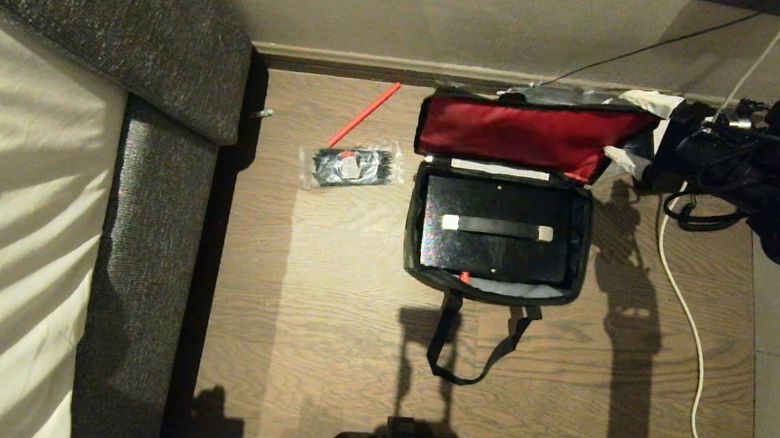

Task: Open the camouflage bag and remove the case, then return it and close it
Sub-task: Open the top of the storage box, then grip the handle

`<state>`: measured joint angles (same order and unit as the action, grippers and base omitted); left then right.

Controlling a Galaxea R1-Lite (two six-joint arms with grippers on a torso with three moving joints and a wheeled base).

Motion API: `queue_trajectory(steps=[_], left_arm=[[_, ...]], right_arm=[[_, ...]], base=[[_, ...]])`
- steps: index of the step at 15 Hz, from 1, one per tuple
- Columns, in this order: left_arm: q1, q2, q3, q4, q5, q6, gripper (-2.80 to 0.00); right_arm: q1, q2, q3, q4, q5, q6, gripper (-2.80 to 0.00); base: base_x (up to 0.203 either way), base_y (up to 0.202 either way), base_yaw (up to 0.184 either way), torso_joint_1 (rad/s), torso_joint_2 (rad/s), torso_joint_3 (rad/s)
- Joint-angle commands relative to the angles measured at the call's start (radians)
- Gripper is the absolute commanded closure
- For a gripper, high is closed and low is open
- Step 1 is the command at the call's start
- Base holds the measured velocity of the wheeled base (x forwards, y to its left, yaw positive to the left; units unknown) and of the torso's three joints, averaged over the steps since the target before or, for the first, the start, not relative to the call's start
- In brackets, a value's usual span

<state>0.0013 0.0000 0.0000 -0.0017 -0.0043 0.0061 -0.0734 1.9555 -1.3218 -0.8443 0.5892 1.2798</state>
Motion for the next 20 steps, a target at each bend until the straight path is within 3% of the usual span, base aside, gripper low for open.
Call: queue_trajectory(steps=[1,3,8,11,12,13,15,17,20], left_arm=[[0.0,-0.001,0.002,0.0,0.0,0.0,0.0],[0.0,0.0,0.002,0.0,0.0,0.0,0.0],[0.0,-0.002,0.002,0.0,0.0,0.0,0.0],[0.0,-0.002,0.002,-0.001,0.0,0.0,0.0],[0.0,0.0,0.002,0.0,0.0,0.0,0.0],[0.0,-0.002,0.002,0.0,0.0,0.0,0.0],[0.0,-0.002,0.002,-0.001,0.0,0.0,0.0],[0.0,-0.001,0.002,-0.001,0.0,0.0,0.0],[0.0,-0.002,0.002,-0.001,0.0,0.0,0.0]], right_arm=[[0.001,0.007,-0.02,-0.011,-0.026,0.008,-2.8],[0.001,0.02,-0.048,-0.018,-0.075,0.007,-2.8],[0.0,0.025,-0.09,-0.099,-0.093,-0.02,-2.8],[0.0,-0.016,-0.066,-0.07,-0.077,-0.019,-2.8],[0.001,-0.028,-0.051,-0.047,-0.06,-0.019,-2.56],[0.004,-0.06,-0.012,0.006,-0.029,-0.021,0.0],[0.029,-0.121,0.095,0.107,0.085,-0.043,0.0],[0.088,-0.184,0.217,0.188,0.157,-0.146,0.0],[0.176,-0.246,0.358,0.372,0.173,-0.539,0.0]], base=[[0.0,0.0,0.0,0.0,0.0,0.0],[0.0,0.0,0.0,0.0,0.0,0.0],[0.0,0.0,0.0,0.0,0.0,0.0],[0.0,0.0,0.0,0.0,0.0,0.0],[0.0,0.0,0.0,0.0,0.0,0.0],[0.0,0.0,0.0,0.0,0.0,0.0],[0.0,0.0,0.0,0.0,0.0,0.0],[0.0,0.0,0.0,0.0,0.0,0.0],[0.0,0.0,0.0,0.0,0.0,0.0]])
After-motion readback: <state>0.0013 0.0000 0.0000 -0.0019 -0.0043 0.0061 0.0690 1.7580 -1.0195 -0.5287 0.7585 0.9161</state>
